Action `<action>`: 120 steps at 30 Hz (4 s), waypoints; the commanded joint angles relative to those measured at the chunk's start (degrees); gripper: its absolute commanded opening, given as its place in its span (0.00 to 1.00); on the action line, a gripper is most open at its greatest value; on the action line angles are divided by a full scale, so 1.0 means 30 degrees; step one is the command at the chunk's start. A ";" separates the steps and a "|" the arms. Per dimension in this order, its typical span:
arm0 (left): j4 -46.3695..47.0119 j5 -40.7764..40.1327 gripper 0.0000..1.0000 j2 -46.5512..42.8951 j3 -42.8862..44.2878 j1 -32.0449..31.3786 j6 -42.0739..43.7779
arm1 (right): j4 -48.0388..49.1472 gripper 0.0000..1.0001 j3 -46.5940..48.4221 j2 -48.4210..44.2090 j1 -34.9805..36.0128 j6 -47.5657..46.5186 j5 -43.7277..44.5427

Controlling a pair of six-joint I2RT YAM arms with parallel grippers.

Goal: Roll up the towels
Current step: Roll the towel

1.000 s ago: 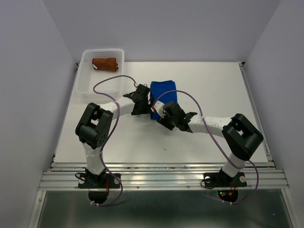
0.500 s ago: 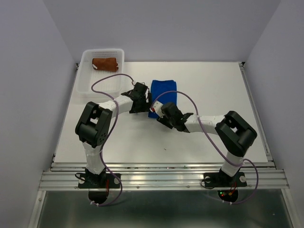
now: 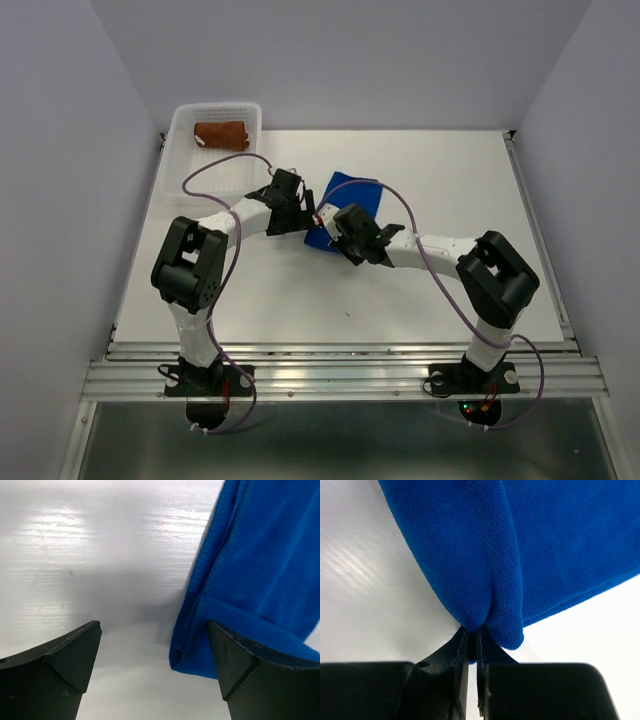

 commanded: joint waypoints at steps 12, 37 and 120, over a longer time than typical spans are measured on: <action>0.0875 0.2165 0.99 -0.5818 -0.2713 0.0704 -0.1559 | -0.6077 0.05 0.4783 0.0599 -0.3049 0.8103 -1.0878; 0.5914 0.5041 0.99 -0.4711 -0.4942 0.0674 -0.1059 | -0.6927 0.01 0.7919 0.6781 -0.7769 1.3700 -2.1933; 0.1199 0.3898 0.99 -0.3476 -0.0955 0.1260 -0.1588 | -0.7366 0.10 0.8211 0.4056 -0.3899 0.8542 -1.4751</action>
